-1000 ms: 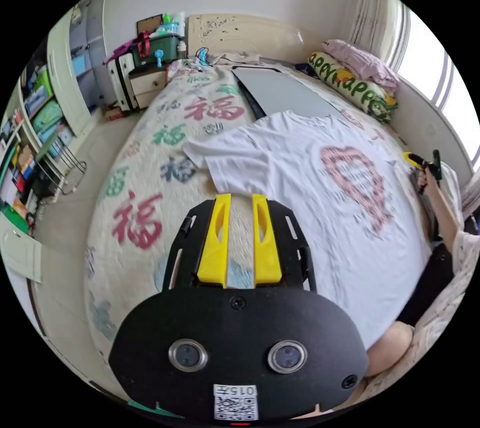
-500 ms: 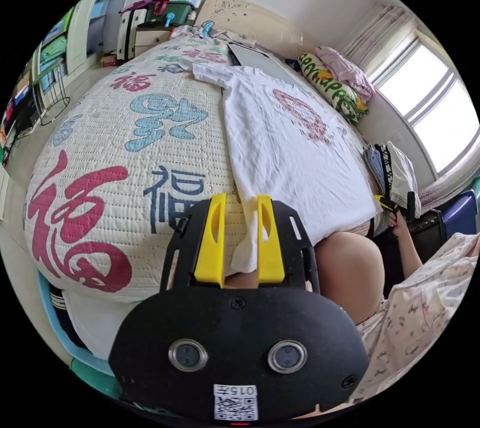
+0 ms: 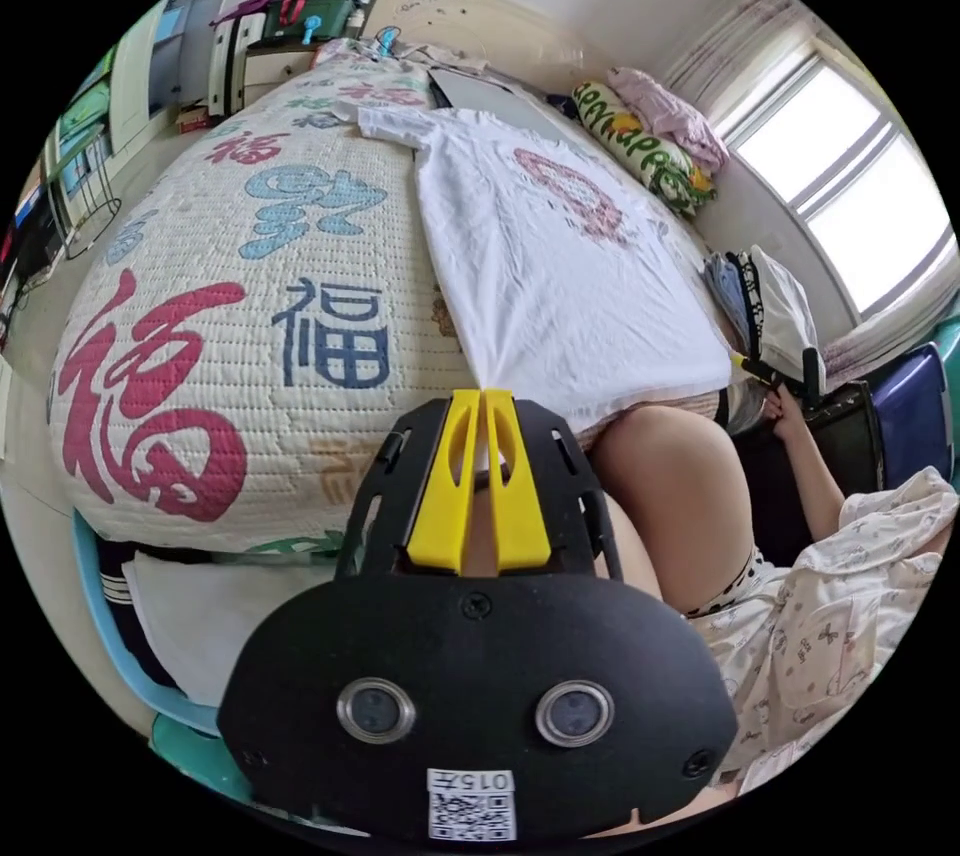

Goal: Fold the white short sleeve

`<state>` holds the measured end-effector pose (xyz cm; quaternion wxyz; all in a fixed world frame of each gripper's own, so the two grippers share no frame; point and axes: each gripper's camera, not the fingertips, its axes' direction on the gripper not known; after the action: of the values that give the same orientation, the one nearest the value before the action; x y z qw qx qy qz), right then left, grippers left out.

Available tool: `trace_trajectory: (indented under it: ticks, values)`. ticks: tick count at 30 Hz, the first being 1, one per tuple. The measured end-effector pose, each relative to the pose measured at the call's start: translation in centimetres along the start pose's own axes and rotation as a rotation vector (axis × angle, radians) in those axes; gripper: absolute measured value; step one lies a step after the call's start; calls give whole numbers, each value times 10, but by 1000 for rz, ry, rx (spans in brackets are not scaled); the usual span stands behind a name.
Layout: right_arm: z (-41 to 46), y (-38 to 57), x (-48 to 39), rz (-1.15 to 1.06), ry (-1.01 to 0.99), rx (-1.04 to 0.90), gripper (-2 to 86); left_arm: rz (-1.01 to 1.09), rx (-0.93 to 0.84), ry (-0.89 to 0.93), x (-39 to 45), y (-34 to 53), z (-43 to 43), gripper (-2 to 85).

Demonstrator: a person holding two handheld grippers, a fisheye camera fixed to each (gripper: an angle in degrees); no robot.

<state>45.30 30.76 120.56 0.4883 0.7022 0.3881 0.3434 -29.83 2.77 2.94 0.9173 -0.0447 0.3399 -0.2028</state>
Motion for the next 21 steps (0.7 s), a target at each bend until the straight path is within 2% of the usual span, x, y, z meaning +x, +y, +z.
trace_trajectory:
  ticks: [4, 6, 7, 11, 18, 21]
  values:
    - [53, -4, 11, 4, 58, 0, -4, -93, 112, 40, -12, 24, -41, -5]
    - [122, -2, 15, -32, 137, -69, -4, -104, 82, -3, -8, 31, -32, -5]
    - [135, 1, 15, -44, 153, -46, -4, -91, 44, -36, -3, 36, -20, -5]
    - [204, 12, 21, -46, 202, 21, -4, -97, 119, -44, 9, 58, -39, -4]
    - [338, 42, 5, -159, 445, 101, -1, -26, 181, -219, 76, 82, -74, -1]
    - [386, 58, 13, -148, 479, 149, 6, 18, 239, -340, 111, 104, -90, 2]
